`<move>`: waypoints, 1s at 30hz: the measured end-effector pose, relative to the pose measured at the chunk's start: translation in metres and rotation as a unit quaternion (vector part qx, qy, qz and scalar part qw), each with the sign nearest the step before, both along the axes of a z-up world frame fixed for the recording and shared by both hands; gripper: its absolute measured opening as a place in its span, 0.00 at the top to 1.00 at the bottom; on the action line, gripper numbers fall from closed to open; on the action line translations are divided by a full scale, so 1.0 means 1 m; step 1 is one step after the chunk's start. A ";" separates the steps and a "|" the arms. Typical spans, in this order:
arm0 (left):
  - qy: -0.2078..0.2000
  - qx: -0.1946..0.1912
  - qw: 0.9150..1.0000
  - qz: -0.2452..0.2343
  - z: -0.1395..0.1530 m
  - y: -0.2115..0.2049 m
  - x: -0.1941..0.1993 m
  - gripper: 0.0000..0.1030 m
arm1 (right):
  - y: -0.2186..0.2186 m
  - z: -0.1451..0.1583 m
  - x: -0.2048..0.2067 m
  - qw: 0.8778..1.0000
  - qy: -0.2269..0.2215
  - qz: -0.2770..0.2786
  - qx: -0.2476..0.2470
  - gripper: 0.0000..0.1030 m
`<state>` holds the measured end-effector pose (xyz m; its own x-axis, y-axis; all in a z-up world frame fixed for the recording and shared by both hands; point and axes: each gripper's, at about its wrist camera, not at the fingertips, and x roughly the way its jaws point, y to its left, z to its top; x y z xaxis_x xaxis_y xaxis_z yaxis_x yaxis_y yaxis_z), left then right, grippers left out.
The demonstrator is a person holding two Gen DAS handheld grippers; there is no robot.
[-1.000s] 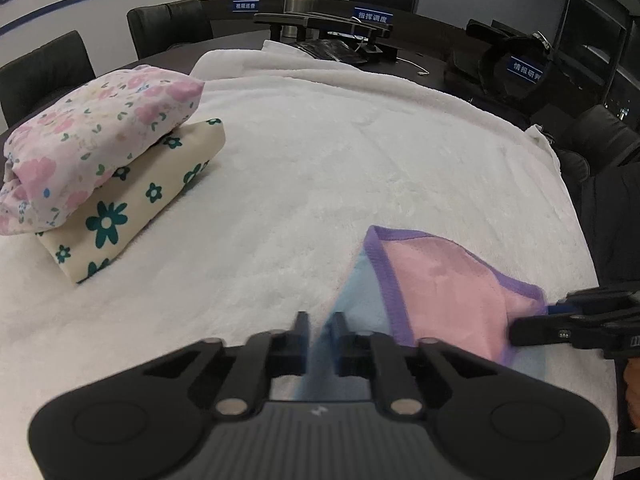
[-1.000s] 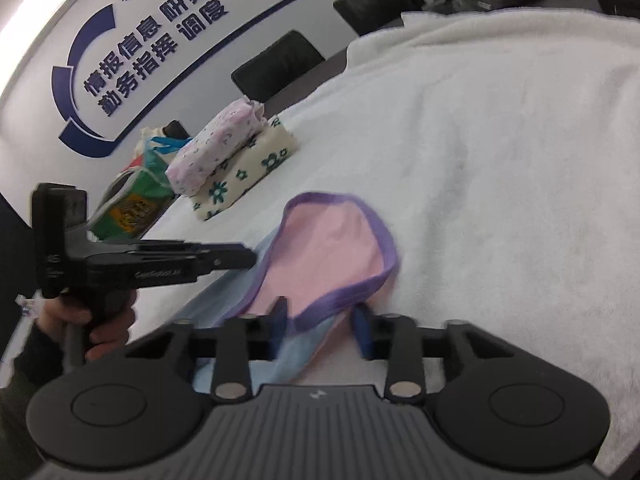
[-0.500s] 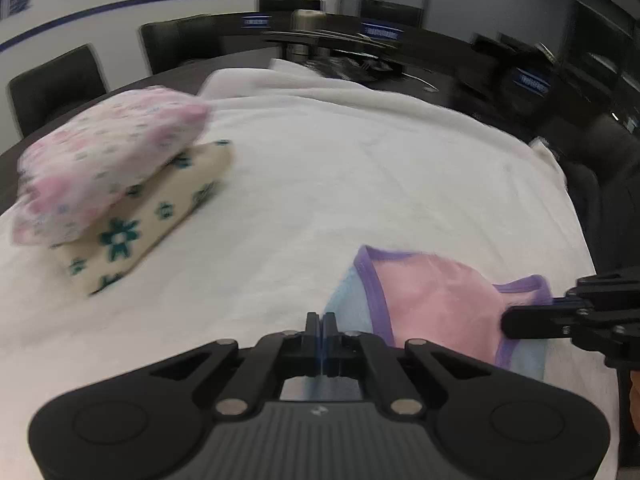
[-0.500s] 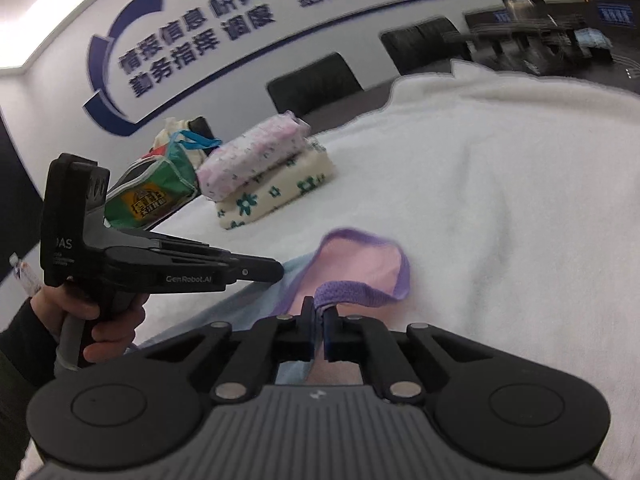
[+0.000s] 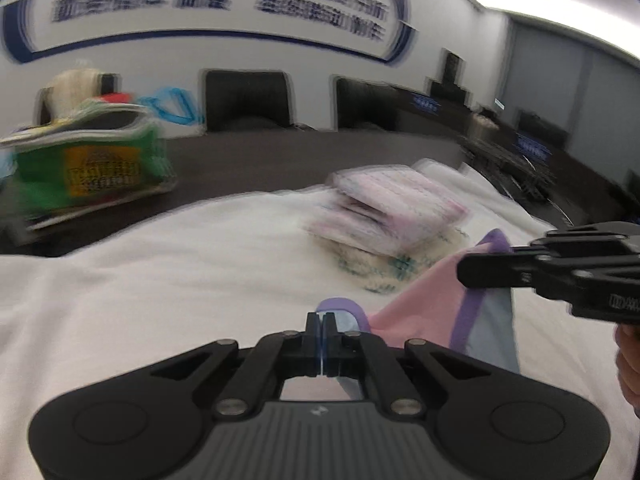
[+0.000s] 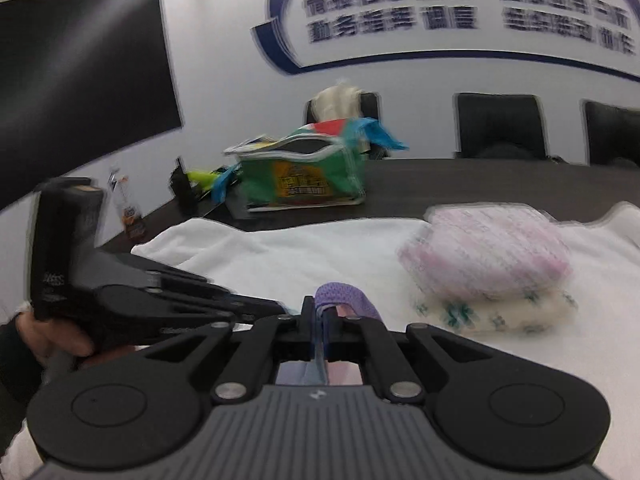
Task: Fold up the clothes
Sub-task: 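Pinch the purple trim with the right gripper while the left gripper holds the garment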
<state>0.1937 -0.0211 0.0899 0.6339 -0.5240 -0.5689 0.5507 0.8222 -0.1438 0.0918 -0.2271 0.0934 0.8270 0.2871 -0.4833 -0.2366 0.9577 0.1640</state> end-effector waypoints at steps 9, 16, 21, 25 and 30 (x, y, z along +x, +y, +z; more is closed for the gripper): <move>0.026 0.084 0.992 0.093 -0.029 0.017 0.032 0.95 | 0.029 -0.008 0.069 0.995 0.063 0.044 -0.065 0.93; 0.051 -0.015 0.996 0.077 -0.021 0.082 -0.035 0.53 | 0.001 -0.019 0.044 0.995 0.081 0.018 -0.058 0.46; 0.108 -0.069 0.992 0.023 -0.047 0.104 -0.108 0.53 | 0.010 -0.045 -0.024 0.991 0.114 0.055 0.041 0.45; 0.124 -0.062 0.990 0.039 -0.065 0.103 -0.124 0.53 | 0.017 -0.065 -0.078 0.979 0.139 0.084 0.120 0.45; 0.116 -0.065 0.990 0.041 -0.066 0.098 -0.126 0.80 | 0.035 -0.086 -0.116 0.967 0.155 0.100 0.176 0.50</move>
